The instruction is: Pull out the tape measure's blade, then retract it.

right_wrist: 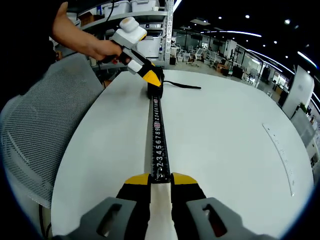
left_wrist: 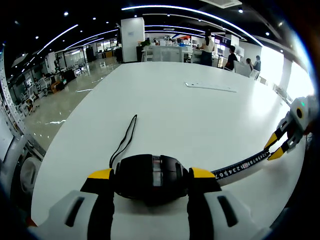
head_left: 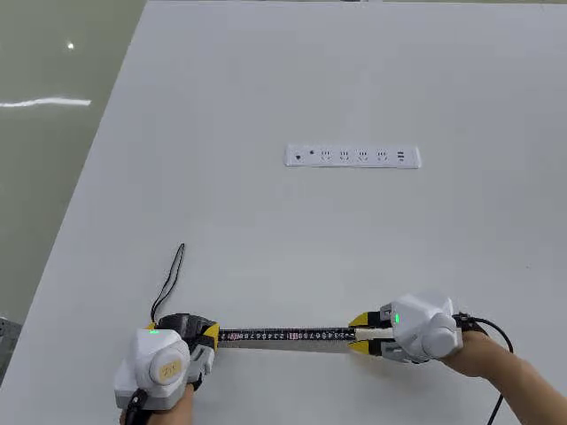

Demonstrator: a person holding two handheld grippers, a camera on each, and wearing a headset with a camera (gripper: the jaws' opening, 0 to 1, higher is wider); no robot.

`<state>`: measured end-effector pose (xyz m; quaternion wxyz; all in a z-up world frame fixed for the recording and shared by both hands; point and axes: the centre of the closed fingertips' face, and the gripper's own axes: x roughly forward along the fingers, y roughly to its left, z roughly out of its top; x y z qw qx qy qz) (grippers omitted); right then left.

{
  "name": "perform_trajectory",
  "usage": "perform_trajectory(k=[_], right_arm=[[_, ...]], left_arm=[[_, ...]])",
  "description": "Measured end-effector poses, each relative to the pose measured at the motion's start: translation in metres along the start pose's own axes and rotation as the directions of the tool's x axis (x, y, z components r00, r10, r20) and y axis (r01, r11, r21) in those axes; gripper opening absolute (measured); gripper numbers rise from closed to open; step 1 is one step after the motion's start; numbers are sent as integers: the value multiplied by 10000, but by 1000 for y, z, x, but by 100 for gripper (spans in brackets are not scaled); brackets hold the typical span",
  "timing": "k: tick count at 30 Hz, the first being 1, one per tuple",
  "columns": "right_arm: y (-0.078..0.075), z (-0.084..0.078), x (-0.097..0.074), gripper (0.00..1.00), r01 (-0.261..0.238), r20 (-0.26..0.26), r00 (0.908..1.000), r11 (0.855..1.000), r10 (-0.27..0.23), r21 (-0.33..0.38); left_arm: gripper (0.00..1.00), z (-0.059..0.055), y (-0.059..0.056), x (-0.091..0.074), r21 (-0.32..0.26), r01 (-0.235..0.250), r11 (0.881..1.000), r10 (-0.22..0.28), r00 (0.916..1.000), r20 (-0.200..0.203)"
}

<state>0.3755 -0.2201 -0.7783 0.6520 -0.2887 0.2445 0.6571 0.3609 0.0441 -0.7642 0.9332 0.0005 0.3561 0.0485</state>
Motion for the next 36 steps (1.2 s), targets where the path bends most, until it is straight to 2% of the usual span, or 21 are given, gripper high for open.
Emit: perform_trajectory(k=[8, 20, 36], right_arm=[[-2, 3, 3, 13, 19, 20, 10000, 10000, -18, -51], [-3, 17, 9, 13, -58, 143, 9999, 9999, 60, -133], [-1, 20, 10, 13, -166, -43, 9999, 9996, 165, -234]], left_arm=[[56, 2, 4, 0, -401, 307, 9987, -305, 9995, 69], [56, 1, 3, 0, -518, 493, 9974, -490, 9988, 63], [56, 1, 4, 0, -563, 616, 9965, -616, 9981, 20]])
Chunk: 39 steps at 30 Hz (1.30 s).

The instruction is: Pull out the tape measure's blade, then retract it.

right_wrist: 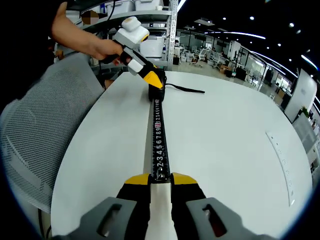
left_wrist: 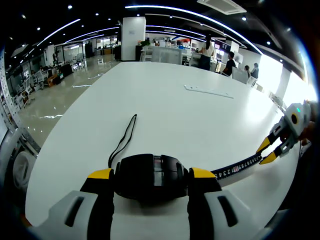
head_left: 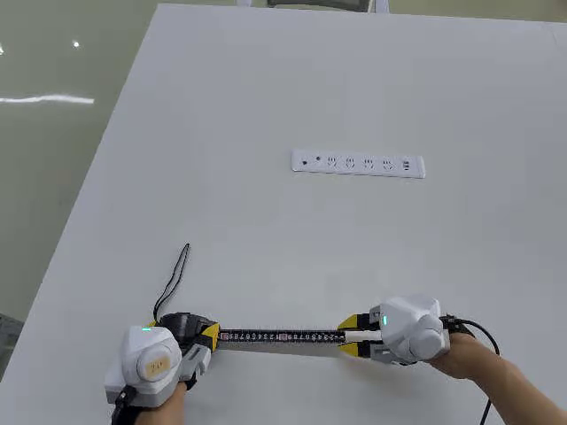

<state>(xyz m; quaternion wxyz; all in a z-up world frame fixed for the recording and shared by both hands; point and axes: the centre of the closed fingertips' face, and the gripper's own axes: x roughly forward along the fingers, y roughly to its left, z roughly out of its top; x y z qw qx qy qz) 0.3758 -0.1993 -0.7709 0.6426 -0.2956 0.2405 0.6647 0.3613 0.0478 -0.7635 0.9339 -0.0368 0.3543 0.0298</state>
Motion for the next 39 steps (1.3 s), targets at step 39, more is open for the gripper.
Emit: perform_trajectory(k=[39], right_arm=[[-2, 18, 23, 13, -349, 75, 9994, 9993, 350, -167]], left_arm=[[57, -2, 2, 0, -135, 243, 9996, -244, 9996, -111]])
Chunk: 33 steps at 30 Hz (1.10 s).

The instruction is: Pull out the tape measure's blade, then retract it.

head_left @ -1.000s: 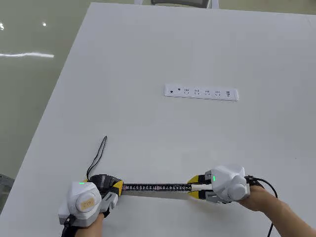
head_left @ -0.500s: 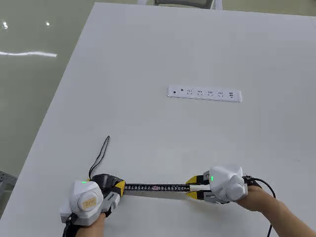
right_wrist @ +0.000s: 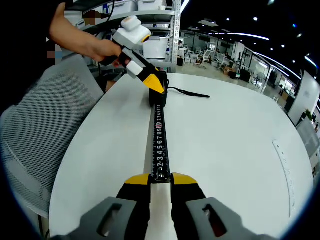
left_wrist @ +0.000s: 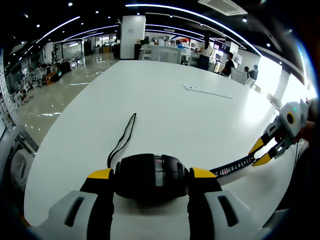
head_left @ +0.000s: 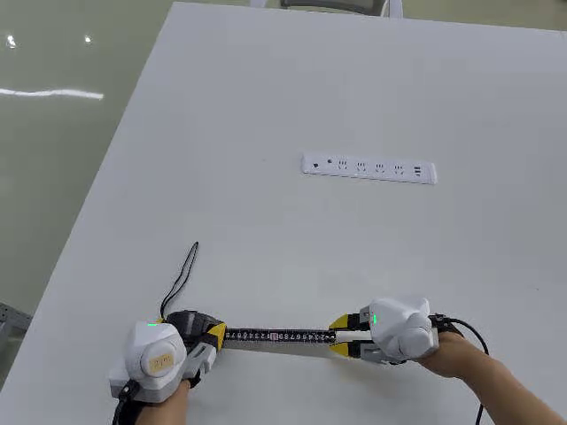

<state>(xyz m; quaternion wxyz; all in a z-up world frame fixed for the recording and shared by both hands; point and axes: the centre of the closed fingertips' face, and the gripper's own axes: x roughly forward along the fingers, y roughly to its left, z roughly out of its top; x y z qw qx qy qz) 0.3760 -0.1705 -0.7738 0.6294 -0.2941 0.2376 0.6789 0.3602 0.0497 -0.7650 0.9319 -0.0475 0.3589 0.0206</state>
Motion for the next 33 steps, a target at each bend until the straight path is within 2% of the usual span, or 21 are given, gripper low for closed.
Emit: perform_trajectory(k=[33], right_arm=[[-1, 17, 18, 13, -215, 140, 9997, 9996, 217, -185]], left_arm=[[57, -1, 2, 2, -93, 77, 9999, -77, 10000, -23]])
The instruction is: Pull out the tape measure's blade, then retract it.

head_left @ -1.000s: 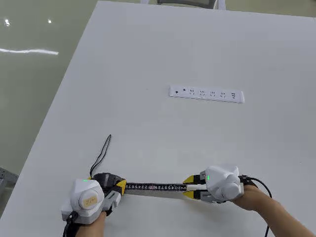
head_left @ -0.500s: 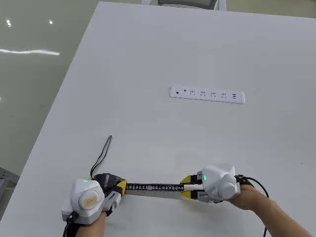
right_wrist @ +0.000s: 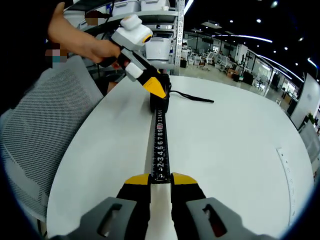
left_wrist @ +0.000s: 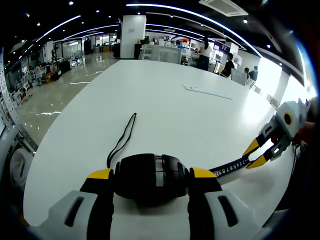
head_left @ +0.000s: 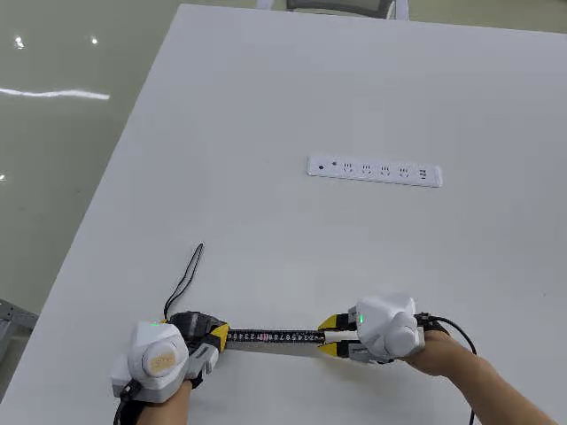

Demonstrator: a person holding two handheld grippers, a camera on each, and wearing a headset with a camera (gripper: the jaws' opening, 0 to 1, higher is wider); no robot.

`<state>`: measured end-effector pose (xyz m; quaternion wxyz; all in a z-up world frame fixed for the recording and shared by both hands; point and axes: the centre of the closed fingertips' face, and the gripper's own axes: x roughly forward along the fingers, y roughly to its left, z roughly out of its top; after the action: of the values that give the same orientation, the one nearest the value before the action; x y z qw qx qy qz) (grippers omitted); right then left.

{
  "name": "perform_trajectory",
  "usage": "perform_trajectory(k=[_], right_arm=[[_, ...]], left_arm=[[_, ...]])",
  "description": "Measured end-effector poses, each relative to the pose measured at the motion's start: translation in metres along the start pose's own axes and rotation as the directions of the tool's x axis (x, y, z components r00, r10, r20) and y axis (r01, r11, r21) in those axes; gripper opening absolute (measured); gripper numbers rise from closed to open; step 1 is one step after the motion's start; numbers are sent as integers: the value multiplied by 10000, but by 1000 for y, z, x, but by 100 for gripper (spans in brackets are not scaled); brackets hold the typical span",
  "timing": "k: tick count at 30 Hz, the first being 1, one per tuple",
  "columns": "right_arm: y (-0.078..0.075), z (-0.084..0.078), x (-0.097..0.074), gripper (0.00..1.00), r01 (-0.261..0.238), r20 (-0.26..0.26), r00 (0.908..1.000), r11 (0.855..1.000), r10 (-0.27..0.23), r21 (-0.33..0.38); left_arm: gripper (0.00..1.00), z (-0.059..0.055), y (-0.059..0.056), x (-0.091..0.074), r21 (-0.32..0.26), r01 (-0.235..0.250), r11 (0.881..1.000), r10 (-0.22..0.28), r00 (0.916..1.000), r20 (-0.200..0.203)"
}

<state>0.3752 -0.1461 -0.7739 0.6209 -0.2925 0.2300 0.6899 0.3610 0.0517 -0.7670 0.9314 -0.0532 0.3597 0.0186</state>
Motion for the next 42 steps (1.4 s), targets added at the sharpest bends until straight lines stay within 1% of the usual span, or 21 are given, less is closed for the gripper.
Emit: perform_trajectory(k=[8, 16, 42], right_arm=[[0, 3, 7, 13, -52, 45, 10000, 10000, 52, -24], [2, 10, 11, 13, -128, 78, 9999, 9999, 128, -42], [2, 22, 27, 13, -286, 233, 9993, 9996, 286, -6]], left_arm=[[57, 0, 0, -1, -42, 19, 10000, -19, 10000, 7], [57, 0, 0, 0, -20, 40, 10000, -40, 10000, -21], [57, -1, 2, 0, -63, 137, 9999, -138, 9999, -54]])
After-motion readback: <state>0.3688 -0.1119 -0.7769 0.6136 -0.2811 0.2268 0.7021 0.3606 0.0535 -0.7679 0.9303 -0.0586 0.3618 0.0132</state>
